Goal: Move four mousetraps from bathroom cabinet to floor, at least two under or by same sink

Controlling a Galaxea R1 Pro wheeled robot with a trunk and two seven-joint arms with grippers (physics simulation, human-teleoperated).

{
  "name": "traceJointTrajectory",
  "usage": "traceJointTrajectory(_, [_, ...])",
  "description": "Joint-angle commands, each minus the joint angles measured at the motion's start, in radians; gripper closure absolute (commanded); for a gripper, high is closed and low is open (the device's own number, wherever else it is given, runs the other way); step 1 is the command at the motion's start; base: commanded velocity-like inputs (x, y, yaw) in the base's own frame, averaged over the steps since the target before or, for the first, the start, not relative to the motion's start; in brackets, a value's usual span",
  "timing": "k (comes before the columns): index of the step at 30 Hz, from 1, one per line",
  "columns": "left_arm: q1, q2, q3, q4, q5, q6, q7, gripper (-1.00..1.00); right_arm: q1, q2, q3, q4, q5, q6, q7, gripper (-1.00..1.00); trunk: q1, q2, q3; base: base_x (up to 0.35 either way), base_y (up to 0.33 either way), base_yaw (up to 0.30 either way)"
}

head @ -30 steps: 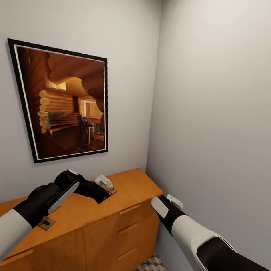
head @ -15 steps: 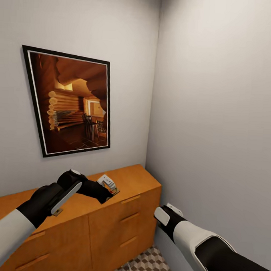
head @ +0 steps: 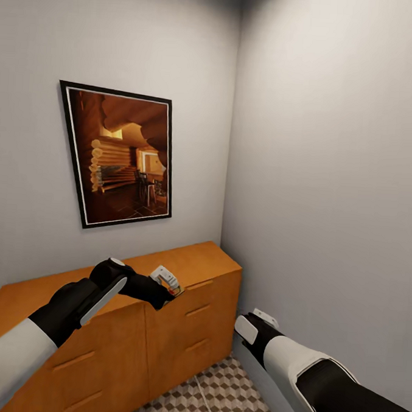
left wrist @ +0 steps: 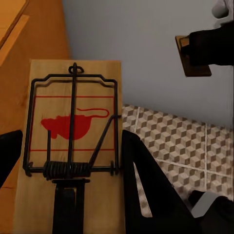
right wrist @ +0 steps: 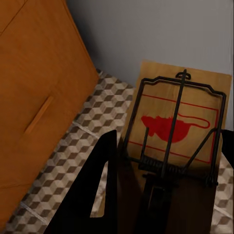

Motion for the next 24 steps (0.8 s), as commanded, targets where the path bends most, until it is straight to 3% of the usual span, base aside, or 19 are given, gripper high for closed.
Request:
traceJointTrajectory(1, [-0.001,-0.003,-0.001,0.000,-0.002,0.003,-0.001,1.00,0.000,0.000,0.007,-0.001,-0.001,0.008,-0.003,1.00,0.000,-0.001,-0.001,-0.247,0.000,0.000])
traceJointTrajectory(10, [-0.001,-0.018,-0.001,-0.001,-0.001,0.002,-0.001,1.00,-0.001,0.000,0.008,0.029,0.007,0.001,0.002,1.00,0.000,-0.001,-0.001,-0.063,0.000,0.000])
traceJointTrajectory(15, [-0.001,-0.090,-0.001,0.048,-0.002,0.003,0.056,1.00,0.000,0.000,0.008,0.081,0.101,-0.004,0.009,1.00,0.000,-0.001,-0.001,-0.002,0.000,0.000])
traceJointTrajectory(17, [0.000,-0.144,-0.002,0.136,0.001,0.001,0.142,1.00,0.004,0.000,0.008,0.105,0.162,-0.005,0.030,1.00,0.000,-0.001,-0.001,0.000,0.000,0.000])
traceJointTrajectory(18, [0.000,-0.159,-0.002,0.163,0.001,-0.001,0.166,1.00,0.008,0.000,0.008,0.108,0.177,-0.005,0.041,1.00,0.000,-0.001,-0.001,0.000,0.000,0.000])
traceJointTrajectory(20, [0.007,-0.213,-0.002,0.291,0.006,-0.029,0.247,1.00,0.029,0.000,0.008,0.117,0.227,-0.009,0.108,1.00,0.000,-0.001,-0.001,0.000,0.000,0.000])
traceJointTrajectory(22, [0.016,-0.242,-0.003,0.395,0.009,-0.080,0.281,1.00,0.049,0.000,0.008,0.120,0.254,-0.018,0.162,1.00,0.000,-0.001,-0.001,0.000,0.000,0.000])
traceJointTrajectory(24, [0.035,-0.266,-0.002,0.538,0.013,-0.182,0.302,1.00,0.084,0.000,0.008,0.122,0.277,-0.034,0.218,1.00,0.000,-0.001,-0.001,0.000,0.000,0.000])
